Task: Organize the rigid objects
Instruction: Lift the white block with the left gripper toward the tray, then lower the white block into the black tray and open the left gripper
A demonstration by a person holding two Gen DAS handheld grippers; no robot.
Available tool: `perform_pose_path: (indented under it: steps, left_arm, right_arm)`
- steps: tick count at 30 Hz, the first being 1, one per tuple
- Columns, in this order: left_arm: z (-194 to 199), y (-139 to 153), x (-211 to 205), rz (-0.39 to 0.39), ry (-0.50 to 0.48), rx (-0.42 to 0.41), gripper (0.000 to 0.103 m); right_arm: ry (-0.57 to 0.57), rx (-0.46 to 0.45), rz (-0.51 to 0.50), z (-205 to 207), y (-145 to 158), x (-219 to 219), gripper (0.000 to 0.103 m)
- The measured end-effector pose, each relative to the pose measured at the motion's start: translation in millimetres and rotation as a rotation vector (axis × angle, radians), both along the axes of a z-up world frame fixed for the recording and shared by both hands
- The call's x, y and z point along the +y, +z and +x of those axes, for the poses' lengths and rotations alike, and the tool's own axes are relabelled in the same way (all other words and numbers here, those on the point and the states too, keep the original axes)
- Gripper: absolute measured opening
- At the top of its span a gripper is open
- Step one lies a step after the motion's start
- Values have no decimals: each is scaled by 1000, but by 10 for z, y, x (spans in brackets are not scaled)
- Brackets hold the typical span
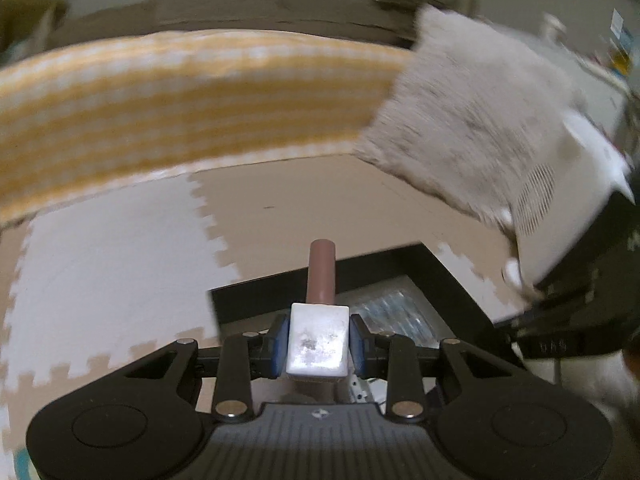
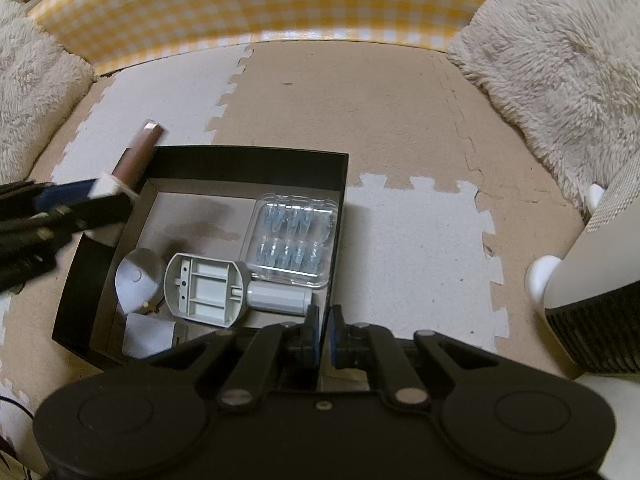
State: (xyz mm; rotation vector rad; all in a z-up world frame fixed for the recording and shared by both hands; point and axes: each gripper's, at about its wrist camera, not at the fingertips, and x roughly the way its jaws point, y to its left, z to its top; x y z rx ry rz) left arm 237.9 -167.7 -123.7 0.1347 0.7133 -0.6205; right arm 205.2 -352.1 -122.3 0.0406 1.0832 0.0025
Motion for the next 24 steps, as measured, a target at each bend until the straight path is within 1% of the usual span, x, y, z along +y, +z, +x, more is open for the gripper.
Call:
perform_pose_path:
  steps: [4, 9, 12, 14, 15, 16, 18, 20, 21, 22, 24]
  left_arm:
    - [-7, -107, -175, 84, -85, -47, 33]
    - [39, -221, -272, 142, -169, -55, 33]
    - [86, -262, -251, 148, -160, -56, 34]
    - [114, -288, -225, 155, -143, -50, 44]
    - [124, -290, -203, 155, -131, -50, 57]
    - [125, -284, -189, 152, -125, -49, 63]
    - [134, -260, -170, 140, -122, -31, 64]
    - [139, -240, -151, 116, -110, -2, 71]
    - [137, -234, -142, 106, -105, 17, 79]
    - [135, -231, -141, 103, -105, 30, 84]
    - [115, -219, -137, 108, -108, 42, 86]
  right_arm:
    - [0, 0, -1, 0, 0, 2, 5]
    - [3, 2, -9, 13, -3, 6, 5]
    - [2, 2, -8, 12, -5, 6, 5]
    - [2, 2, -9, 13, -7, 4, 5]
    - [3, 3, -10, 13, -7, 5, 5]
    - [3, 2, -10, 11, -7, 4, 5]
    - [5, 2, -11, 6, -8, 0, 5]
    - [5, 2, -10, 4, -8, -2, 5]
    - [5, 2, -9, 5, -8, -4, 5]
    - [5, 1, -9, 4, -6, -6, 5]
    - [6, 1, -10, 4, -4, -5, 5]
